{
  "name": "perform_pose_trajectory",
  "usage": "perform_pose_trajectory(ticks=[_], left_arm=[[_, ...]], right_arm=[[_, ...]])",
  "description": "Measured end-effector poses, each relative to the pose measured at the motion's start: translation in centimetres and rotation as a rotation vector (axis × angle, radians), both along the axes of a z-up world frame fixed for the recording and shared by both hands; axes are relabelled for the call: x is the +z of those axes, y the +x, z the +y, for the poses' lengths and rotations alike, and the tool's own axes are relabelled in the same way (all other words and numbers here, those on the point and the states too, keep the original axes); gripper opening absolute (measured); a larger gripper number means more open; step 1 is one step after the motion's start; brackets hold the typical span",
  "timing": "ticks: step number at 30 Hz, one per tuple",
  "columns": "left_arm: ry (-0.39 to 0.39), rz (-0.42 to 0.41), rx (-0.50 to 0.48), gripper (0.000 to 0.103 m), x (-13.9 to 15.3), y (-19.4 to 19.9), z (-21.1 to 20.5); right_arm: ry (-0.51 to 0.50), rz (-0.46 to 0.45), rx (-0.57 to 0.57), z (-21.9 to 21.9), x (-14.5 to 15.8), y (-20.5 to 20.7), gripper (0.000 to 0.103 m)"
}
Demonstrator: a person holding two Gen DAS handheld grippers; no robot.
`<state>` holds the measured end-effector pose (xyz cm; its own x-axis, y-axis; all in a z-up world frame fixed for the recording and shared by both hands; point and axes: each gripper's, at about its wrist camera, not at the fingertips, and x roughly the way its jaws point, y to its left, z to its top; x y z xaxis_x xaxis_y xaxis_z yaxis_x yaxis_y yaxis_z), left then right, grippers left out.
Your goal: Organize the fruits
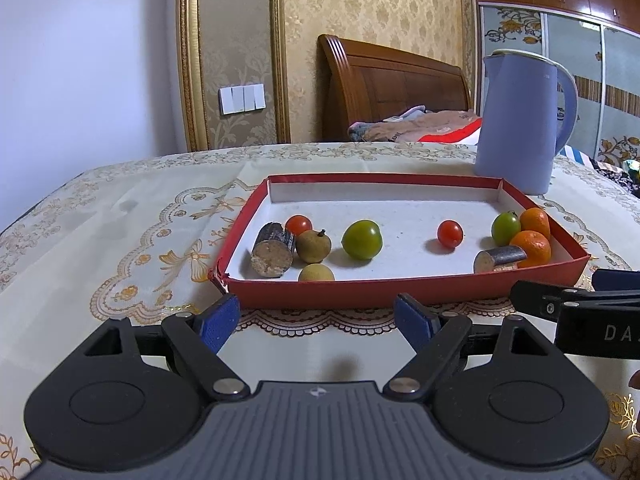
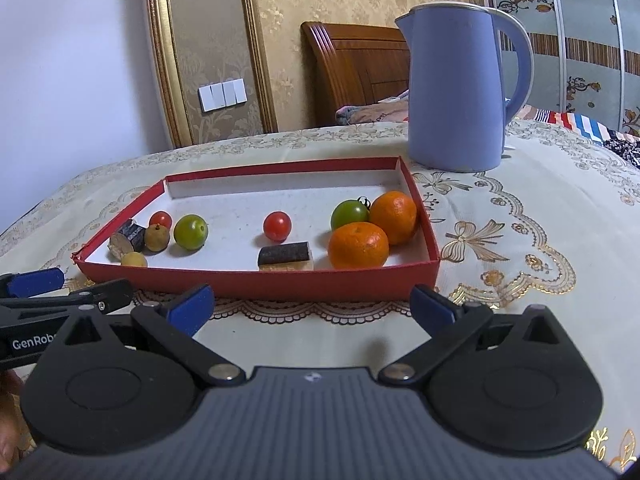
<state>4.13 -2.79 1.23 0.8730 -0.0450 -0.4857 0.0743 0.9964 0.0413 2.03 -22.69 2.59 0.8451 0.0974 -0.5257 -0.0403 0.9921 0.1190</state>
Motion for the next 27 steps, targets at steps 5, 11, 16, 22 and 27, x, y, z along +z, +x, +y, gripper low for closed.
perform_pose_trajectory(ticks=[5,11,16,22,27], left_arm=[[0.001,-0.004,0.004,0.084,0.05,-0.04,0.06],[0.007,-0.003,0.002,0.084,0.04,-0.13,-0.02],[0.008,-0.004,0.004,0.084,0.03,-0.09,-0.03],[0.006,-0.004,0.005,0.084,-0.02,0.02,-0.02],[0.006,-0.004,0.005,0.084,-0.01,-0.04,0.02]], right_arm=[[0.000,0.003,-0.001,-0.01,-0.05,0.06,0.103],[-0.001,0.010,-0.002,-0.04,-0.10,0.12,0.103],[-0.002,0.015,-0.001,-0.01,-0.16,0.19,0.103],[0.000,0.019,-0.003,-0.04,-0.21,0.27,0.103],[0.000,0.020,-0.002,-0.01,-0.24,0.30,0.103]])
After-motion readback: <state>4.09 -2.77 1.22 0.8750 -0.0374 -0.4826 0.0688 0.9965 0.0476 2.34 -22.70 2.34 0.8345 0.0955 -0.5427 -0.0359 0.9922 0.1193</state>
